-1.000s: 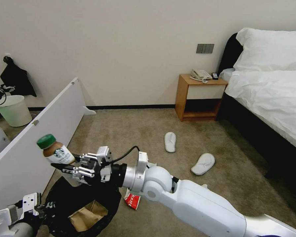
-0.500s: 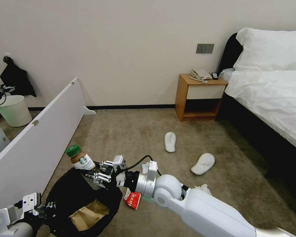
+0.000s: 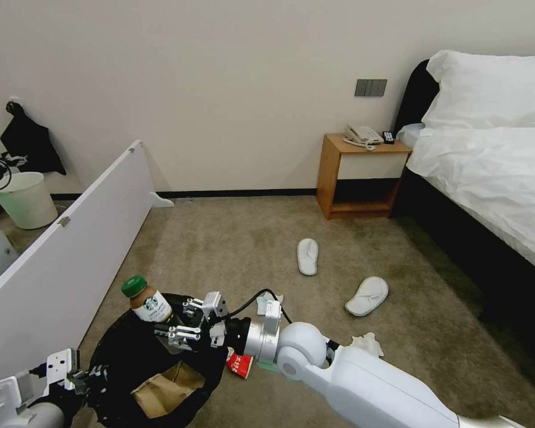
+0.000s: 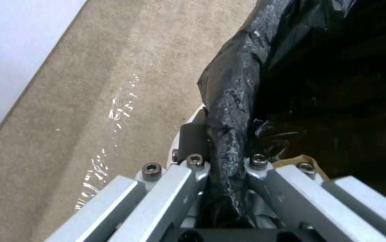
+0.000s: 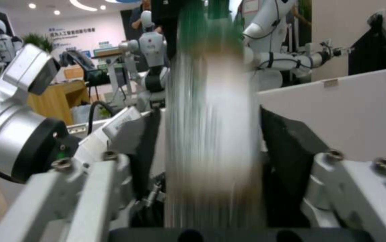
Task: Pick up the trash bin, then pick up the garbage from the floor and place it into the trash bin.
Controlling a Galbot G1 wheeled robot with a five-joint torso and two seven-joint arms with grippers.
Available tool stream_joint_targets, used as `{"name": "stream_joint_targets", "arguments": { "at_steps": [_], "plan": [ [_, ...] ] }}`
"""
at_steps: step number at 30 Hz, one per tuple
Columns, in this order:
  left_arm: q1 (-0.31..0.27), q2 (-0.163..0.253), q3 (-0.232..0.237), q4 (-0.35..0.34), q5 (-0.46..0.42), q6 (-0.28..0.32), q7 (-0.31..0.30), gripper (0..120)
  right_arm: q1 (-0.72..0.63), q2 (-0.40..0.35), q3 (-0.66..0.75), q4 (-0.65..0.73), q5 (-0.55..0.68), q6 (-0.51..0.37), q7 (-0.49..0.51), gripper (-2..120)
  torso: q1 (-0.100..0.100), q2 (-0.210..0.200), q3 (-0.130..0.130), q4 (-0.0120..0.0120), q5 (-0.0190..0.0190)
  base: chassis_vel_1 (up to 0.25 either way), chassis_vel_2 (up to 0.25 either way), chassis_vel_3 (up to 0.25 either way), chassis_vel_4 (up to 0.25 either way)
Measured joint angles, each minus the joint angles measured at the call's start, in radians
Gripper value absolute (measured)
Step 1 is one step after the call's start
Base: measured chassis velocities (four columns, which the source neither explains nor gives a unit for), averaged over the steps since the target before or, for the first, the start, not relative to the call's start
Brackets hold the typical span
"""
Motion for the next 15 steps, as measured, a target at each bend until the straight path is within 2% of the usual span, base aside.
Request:
{"name": "stream_joint_targets", "arguments": {
  "at_steps": [1, 3, 4, 5, 7, 8, 9, 11, 15],
  "plan": [
    [0.000, 0.000, 0.000, 0.000, 0.000, 0.000, 0.000, 2, 0.000, 0.000, 0.000, 0.000, 0.000, 0.000, 0.000, 64, 0.000, 0.000, 0.000, 0.0000, 0.0000, 0.000, 0.000, 0.000, 0.000],
    [-0.001, 0.000, 0.000, -0.002, -0.013, 0.000, -0.005, 2, -0.004, -0.003, -0.003, 0.000, -0.007, 0.000, -0.001, 74, 0.000, 0.000, 0.000, 0.0000, 0.0000, 0.000, 0.000, 0.000, 0.000],
    [-0.001, 0.000, 0.000, -0.002, -0.013, 0.000, -0.005, 2, -0.004, -0.003, -0.003, 0.000, -0.007, 0.000, -0.001, 74, 0.000, 0.000, 0.000, 0.0000, 0.0000, 0.000, 0.000, 0.000, 0.000],
    [-0.002, 0.001, 0.001, -0.002, -0.015, 0.000, -0.007, 2, -0.005, -0.006, -0.004, 0.000, -0.010, 0.000, -0.004, 80, 0.000, 0.000, 0.000, -0.0001, 0.0000, 0.000, 0.000, 0.000, 0.000],
    [-0.003, 0.001, 0.001, -0.002, -0.015, 0.000, -0.007, 2, -0.005, -0.006, -0.004, 0.002, -0.011, 0.000, -0.004, 84, 0.000, 0.000, 0.000, -0.0001, 0.0000, 0.000, 0.000, 0.000, 0.000],
    [-0.004, 0.001, 0.002, -0.002, -0.015, 0.000, -0.007, 2, -0.005, -0.007, -0.003, 0.006, -0.011, 0.000, -0.005, 90, 0.000, 0.000, 0.000, 0.0000, 0.0000, 0.000, 0.000, 0.000, 0.000],
    [-0.004, 0.001, 0.002, -0.002, -0.015, 0.000, -0.007, 2, -0.005, -0.007, -0.003, 0.006, -0.011, 0.000, -0.005, 90, 0.000, 0.000, 0.000, 0.0000, 0.0000, 0.000, 0.000, 0.000, 0.000],
    [-0.004, 0.001, 0.003, -0.001, -0.015, 0.000, -0.007, 2, -0.003, -0.006, -0.003, 0.014, -0.011, 0.002, -0.005, 99, 0.000, 0.000, 0.000, -0.0001, 0.0000, 0.000, 0.000, 0.000, 0.000],
    [-0.005, 0.001, 0.003, 0.003, -0.014, 0.000, -0.007, 2, 0.003, 0.003, 0.002, 0.022, -0.010, 0.008, -0.005, 100, 0.000, 0.000, 0.000, 0.0000, 0.0000, 0.000, 0.000, 0.000, 0.000]
  ]
}}
